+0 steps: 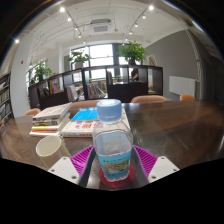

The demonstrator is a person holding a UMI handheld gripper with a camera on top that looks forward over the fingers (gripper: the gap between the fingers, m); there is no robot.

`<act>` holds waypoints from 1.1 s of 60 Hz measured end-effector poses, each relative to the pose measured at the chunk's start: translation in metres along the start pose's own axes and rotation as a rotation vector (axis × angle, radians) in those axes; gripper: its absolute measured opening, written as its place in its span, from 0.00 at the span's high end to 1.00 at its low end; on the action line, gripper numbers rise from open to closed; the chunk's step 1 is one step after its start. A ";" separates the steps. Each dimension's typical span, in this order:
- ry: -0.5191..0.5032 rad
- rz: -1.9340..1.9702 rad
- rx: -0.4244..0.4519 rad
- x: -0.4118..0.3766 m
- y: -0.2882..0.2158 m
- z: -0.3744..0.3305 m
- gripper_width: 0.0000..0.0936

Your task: Pour water

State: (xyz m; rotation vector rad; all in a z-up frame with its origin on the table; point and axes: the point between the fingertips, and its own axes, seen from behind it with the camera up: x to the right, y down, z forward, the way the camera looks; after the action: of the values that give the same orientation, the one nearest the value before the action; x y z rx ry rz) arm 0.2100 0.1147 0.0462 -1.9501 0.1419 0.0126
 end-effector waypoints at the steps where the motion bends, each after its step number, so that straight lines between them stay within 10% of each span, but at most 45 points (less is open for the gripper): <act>1: 0.000 -0.001 -0.015 -0.001 0.005 -0.001 0.18; 26: 0.023 0.043 -0.269 -0.078 0.074 -0.163 0.10; 66: -0.010 -0.082 -0.054 -0.179 -0.083 -0.250 0.09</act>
State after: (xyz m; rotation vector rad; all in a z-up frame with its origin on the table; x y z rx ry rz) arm 0.0260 -0.0693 0.2304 -2.0081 0.0550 -0.0285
